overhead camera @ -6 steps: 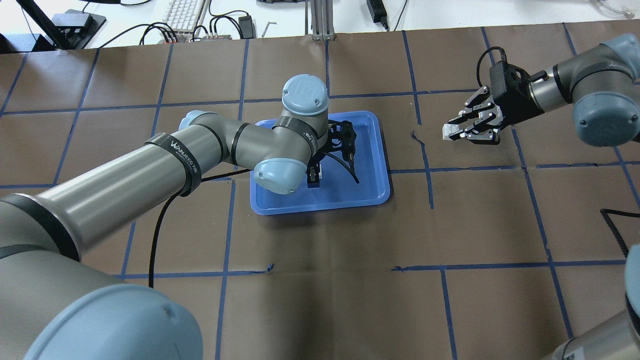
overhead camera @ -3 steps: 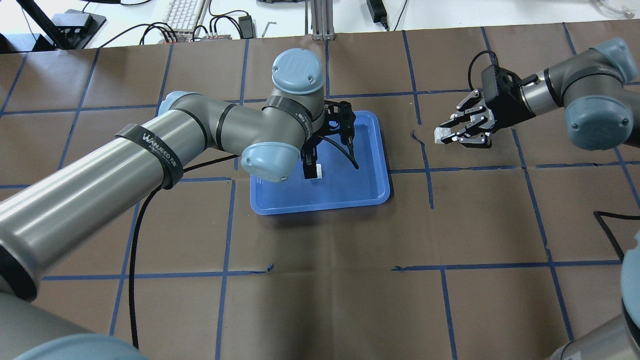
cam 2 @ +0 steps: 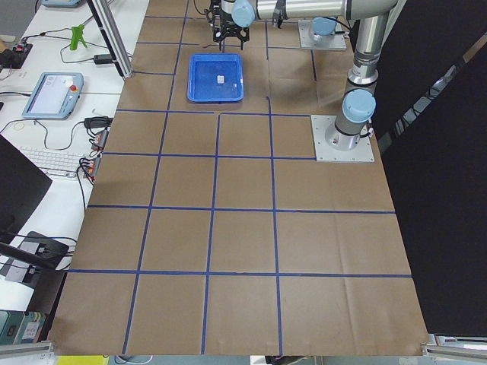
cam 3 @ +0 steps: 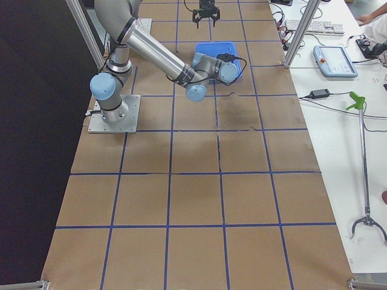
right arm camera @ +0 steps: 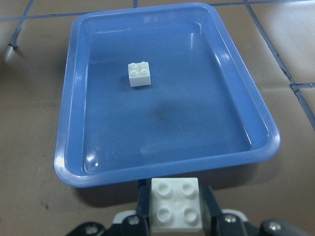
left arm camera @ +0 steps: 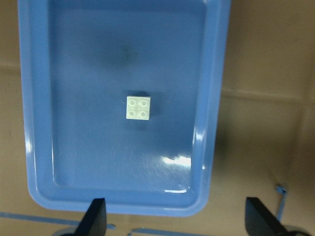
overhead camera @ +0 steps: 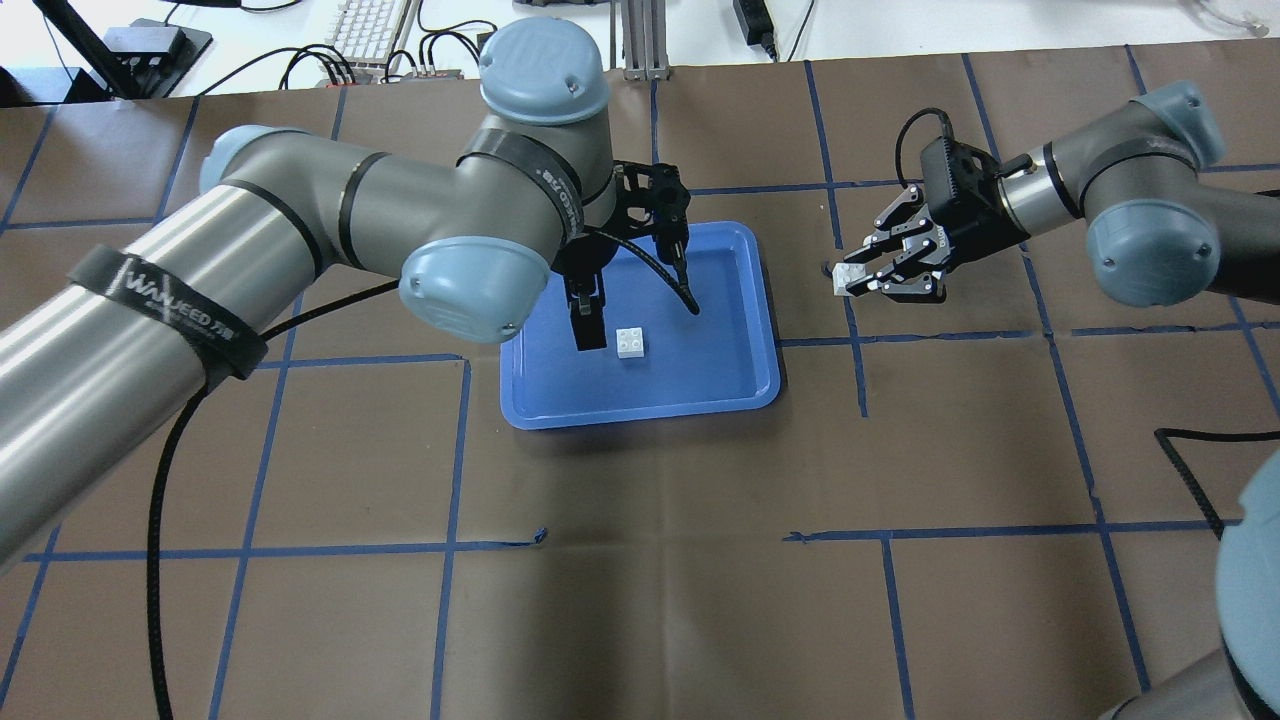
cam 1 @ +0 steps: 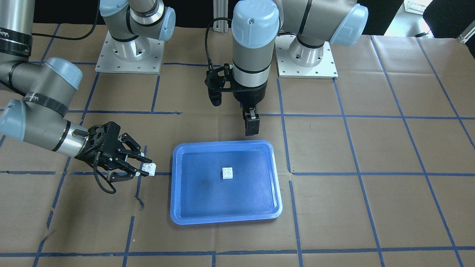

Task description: Assemble white blocks and place on blue tray

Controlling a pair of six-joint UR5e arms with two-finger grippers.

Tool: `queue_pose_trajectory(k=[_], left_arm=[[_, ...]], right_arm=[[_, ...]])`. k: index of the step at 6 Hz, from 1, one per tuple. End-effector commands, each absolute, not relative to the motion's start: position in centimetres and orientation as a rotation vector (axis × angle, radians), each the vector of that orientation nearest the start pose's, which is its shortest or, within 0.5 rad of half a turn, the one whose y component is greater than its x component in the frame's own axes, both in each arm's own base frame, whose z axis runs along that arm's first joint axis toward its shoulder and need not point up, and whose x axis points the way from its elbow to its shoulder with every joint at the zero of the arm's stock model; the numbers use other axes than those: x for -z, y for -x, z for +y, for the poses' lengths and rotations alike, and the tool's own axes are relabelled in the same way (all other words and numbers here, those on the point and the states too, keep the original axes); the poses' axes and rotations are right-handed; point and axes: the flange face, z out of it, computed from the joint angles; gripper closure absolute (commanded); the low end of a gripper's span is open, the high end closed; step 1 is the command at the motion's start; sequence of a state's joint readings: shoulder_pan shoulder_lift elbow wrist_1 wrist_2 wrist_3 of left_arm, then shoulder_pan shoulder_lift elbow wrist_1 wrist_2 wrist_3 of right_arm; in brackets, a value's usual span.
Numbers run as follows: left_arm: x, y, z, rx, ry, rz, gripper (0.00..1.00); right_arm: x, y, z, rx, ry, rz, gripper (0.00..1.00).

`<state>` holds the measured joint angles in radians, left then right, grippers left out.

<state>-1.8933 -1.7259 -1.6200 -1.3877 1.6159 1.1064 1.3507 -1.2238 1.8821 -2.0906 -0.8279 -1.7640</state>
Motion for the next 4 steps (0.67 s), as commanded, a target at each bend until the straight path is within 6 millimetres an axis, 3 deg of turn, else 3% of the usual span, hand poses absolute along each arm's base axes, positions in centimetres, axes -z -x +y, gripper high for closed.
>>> queue_pose_trajectory(k=[1, 2, 3, 4], left_arm=[[-42.8, 25.6, -47.4, -0.102, -1.858, 2.492, 0.02], [-43.7, 23.9, -48.2, -0.071, -1.520, 2.696, 0.02], [-47.5, 23.1, -48.6, 0.054, -1.094, 2.875, 0.02], [-49.5, 21.8, -48.4, 0.114, -0.710, 2.966, 0.02]], right_arm=[[-23.4, -15.2, -56.2, 0.769, 1.687, 1.920, 0.74], [-22.7, -18.6, -55.2, 0.778, 1.695, 1.911, 0.74], [-21.4, -21.4, -54.6, 0.778, 1.733, 1.870, 0.73], [-20.0, -23.0, -54.5, 0.784, 1.746, 1.859, 0.73]])
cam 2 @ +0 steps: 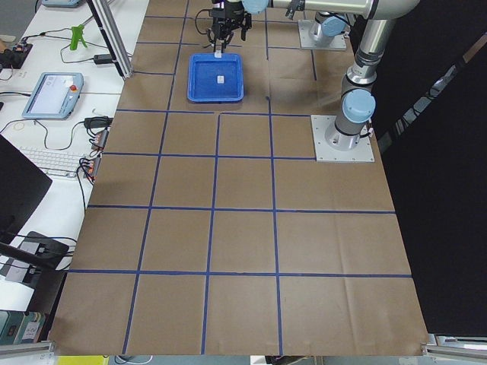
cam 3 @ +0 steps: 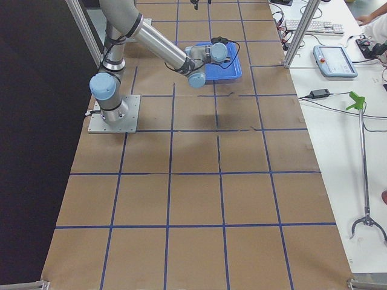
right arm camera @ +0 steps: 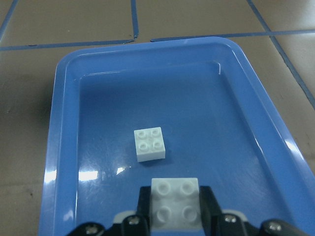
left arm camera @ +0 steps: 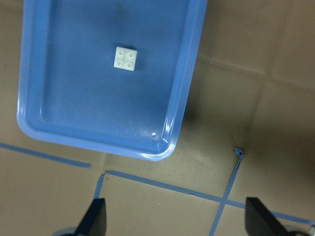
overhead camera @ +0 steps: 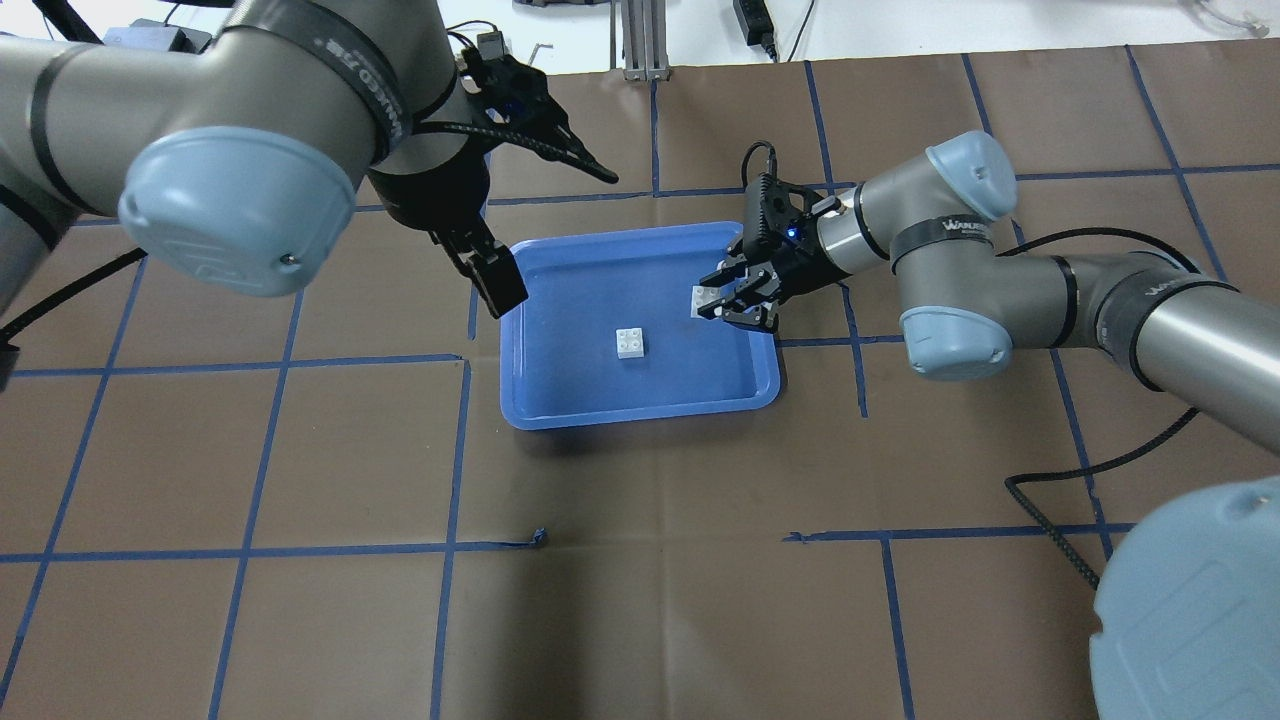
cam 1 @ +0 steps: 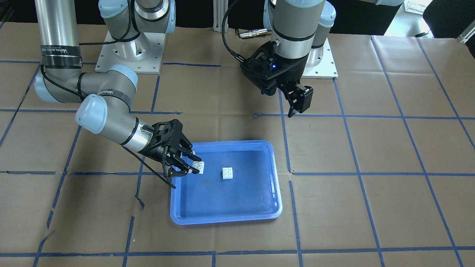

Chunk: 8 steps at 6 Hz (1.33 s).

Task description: Assemble white blocks and place on blue tray

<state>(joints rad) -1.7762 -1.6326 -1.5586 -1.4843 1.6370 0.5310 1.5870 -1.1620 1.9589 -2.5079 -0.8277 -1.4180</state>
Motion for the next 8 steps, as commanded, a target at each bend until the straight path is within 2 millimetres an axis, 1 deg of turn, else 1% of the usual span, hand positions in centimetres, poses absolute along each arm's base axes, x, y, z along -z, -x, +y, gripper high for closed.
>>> queue_pose_trajectory(k=[1, 2, 3, 5, 6, 7, 8], left_arm=[[-51.2, 18.7, -48.8, 0.154, -0.326, 2.991, 0.02], [-51.7, 17.4, -48.3, 0.097, -0.195, 3.038, 0.02], [-52.0, 17.4, -47.5, 0.059, -0.139, 3.054, 0.02], [-52.0, 16.9, -47.3, 0.046, -0.127, 3.054, 0.02], [-51.8, 17.0, -47.1, 0.002, -0.138, 3.109, 0.02], [-51.9, 15.6, -47.5, 0.005, -0.091, 3.119, 0.02], [-52.3, 15.0, -47.6, 0.022, -0.074, 3.121, 0.02]], right_arm=[[-18.2, -23.6, -54.6, 0.784, 1.753, 1.858, 0.73], [-17.0, -23.7, -54.8, 0.788, 1.757, 1.856, 0.73], [-16.3, -24.2, -54.6, 0.774, 1.760, 1.849, 0.73], [-16.1, -24.2, -54.6, 0.768, 1.761, 1.850, 0.73], [-15.8, -24.2, -54.6, 0.760, 1.759, 1.852, 0.73], [-14.9, -24.3, -54.6, 0.744, 1.751, 1.851, 0.73], [-14.8, -24.6, -54.5, 0.742, 1.757, 1.846, 0.73]])
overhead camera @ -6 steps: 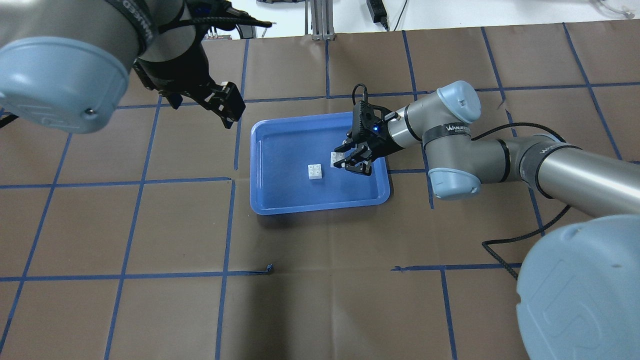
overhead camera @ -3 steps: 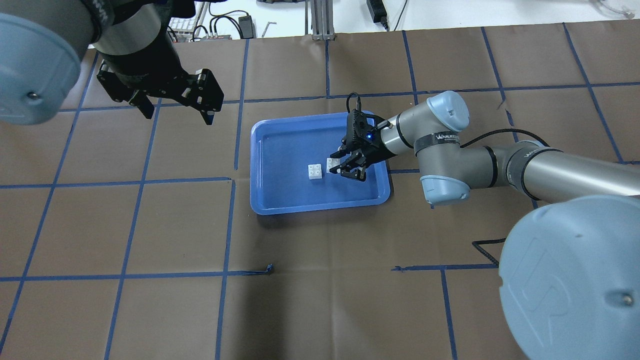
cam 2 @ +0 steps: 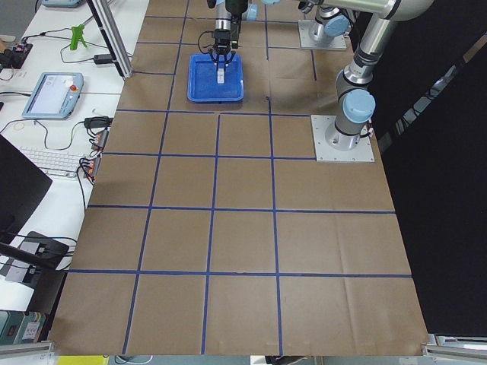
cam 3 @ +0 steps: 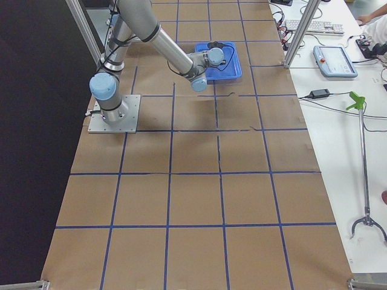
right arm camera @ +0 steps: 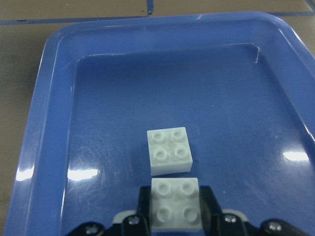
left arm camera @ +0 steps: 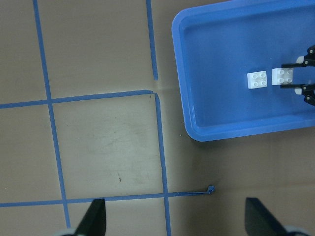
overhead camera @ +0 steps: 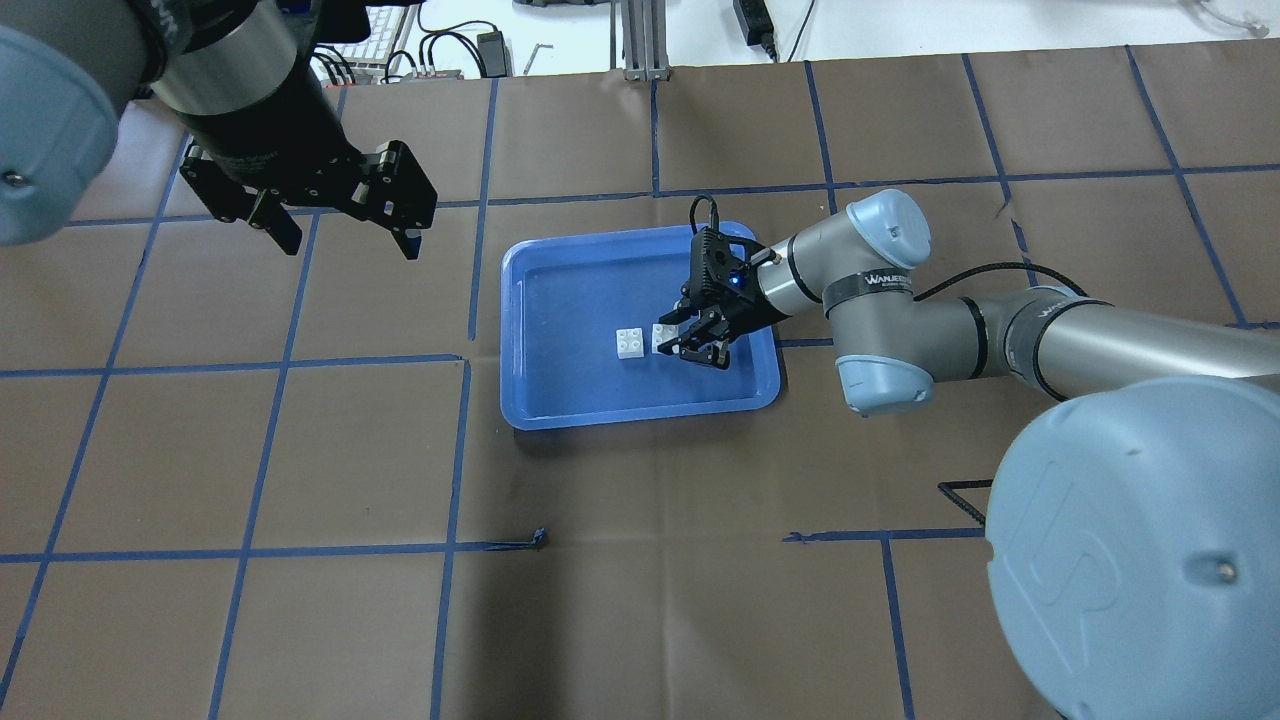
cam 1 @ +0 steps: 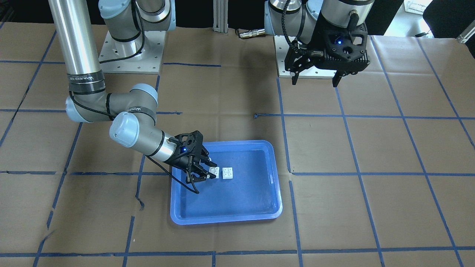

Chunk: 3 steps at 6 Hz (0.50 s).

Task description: Assemble white blocks and place on blue tray

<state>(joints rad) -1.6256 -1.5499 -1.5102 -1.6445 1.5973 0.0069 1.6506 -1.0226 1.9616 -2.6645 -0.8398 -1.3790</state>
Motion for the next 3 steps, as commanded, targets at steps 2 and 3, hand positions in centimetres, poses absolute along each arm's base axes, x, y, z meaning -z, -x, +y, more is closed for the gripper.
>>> queue_pose_trajectory(k=[2, 3], left_arm=[[-52.57, 15.00, -47.52, 0.039, -0.061, 3.111, 0.02], [-52.58, 15.01, -47.55, 0.041, -0.074, 3.118, 0.02]], right_arm=[[-14.83, -24.99, -54.31, 0.731, 1.736, 1.857, 0.73], [-14.88, -25.00, -54.37, 0.732, 1.735, 1.858, 0.73]])
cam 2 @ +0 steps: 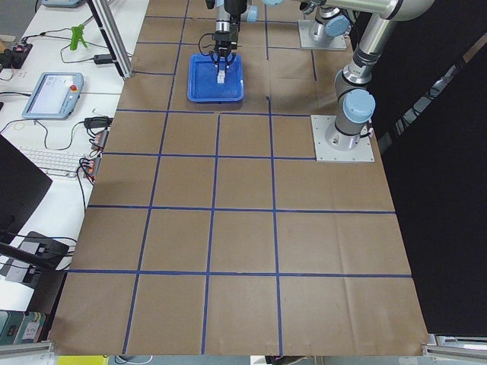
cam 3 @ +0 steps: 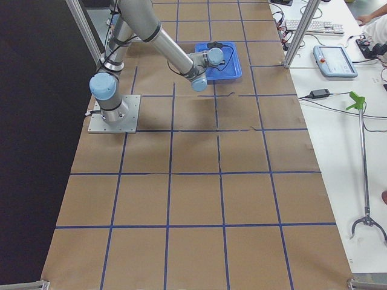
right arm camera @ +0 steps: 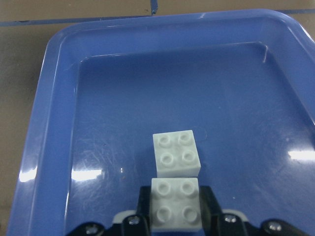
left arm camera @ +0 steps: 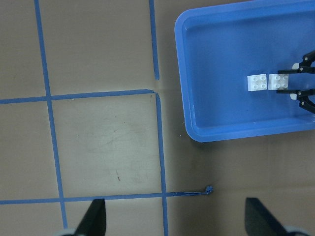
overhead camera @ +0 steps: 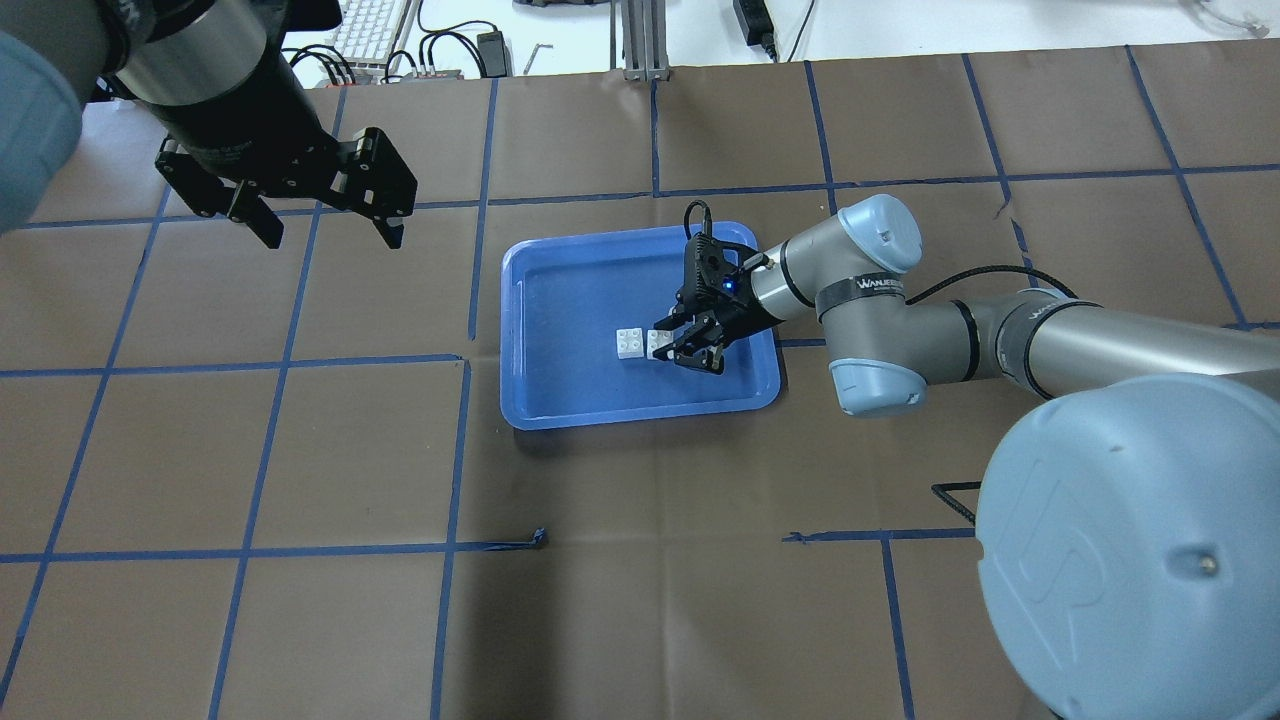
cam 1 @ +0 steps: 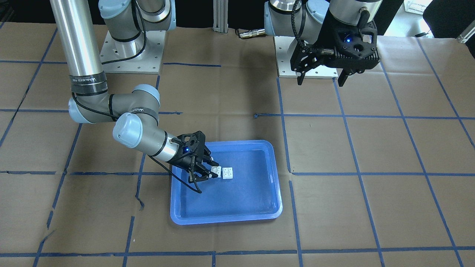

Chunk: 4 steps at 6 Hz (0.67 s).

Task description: Assemble white blocks and place on blue tray

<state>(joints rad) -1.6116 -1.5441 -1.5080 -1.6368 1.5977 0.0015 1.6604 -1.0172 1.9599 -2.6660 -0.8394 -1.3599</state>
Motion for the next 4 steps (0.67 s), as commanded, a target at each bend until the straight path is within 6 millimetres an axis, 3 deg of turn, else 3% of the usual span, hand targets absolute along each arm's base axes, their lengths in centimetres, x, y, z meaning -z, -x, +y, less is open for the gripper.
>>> queue_pose_trajectory(k=[1, 4], left_arm=[[-52.20, 15.02, -47.49, 0.046, -0.064, 3.120, 0.02], [-52.72, 14.93, -47.56, 0.072, -0.071, 3.110, 0.02]], right_arm=[[-14.80, -25.00, -54.37, 0.730, 1.732, 1.859, 0.73], [-14.78, -25.11, -54.38, 0.719, 1.699, 1.877, 0.73]])
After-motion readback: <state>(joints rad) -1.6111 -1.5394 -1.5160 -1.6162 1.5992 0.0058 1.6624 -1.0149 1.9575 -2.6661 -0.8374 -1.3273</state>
